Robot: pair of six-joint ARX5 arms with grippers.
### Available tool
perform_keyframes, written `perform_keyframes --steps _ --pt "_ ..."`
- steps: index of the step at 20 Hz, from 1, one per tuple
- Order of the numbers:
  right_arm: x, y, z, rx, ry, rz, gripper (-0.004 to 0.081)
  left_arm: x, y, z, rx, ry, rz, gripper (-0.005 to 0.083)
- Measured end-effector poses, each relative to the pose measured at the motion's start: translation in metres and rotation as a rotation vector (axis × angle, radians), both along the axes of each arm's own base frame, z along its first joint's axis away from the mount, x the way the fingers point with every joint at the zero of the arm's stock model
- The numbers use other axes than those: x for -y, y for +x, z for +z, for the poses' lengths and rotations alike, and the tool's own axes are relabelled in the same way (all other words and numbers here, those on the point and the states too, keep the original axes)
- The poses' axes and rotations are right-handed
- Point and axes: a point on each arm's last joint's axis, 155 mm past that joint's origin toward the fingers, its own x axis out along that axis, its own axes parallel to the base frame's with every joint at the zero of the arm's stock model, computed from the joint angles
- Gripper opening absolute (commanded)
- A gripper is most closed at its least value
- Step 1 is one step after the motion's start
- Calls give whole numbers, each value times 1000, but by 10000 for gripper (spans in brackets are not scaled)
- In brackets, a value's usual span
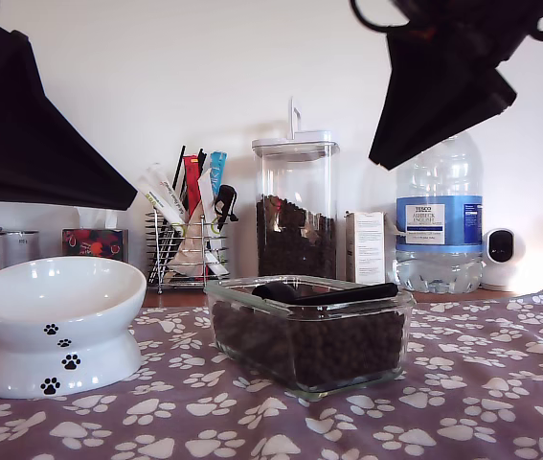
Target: Measure one spoon of cat food and pour it into the food bowl
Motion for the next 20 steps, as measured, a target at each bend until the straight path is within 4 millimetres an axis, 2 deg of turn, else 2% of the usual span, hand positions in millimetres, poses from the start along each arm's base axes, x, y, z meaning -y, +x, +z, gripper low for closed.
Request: perform_keyframes --steps 2,6,9,13,18,20 --pt "-2 4 -7 -63 -35 0 162 0 0 0 1 0 0 -19" --pt "-5 11 -23 -147 -96 16 163 0 1 0 3 1 4 -19" --pt "-7 17 -30 -145 -151 29 163 -1 2 0 5 2 9 -19" --pt "-13 13 -42 -147 -208 64 163 -1 2 1 6 1 9 -19" --pt "-12 13 -66 -146 -317 87 164 -1 2 0 6 2 9 -19" --pt "-10 14 -68 -136 -339 88 195 -1 1 -1 2 5 9 -19"
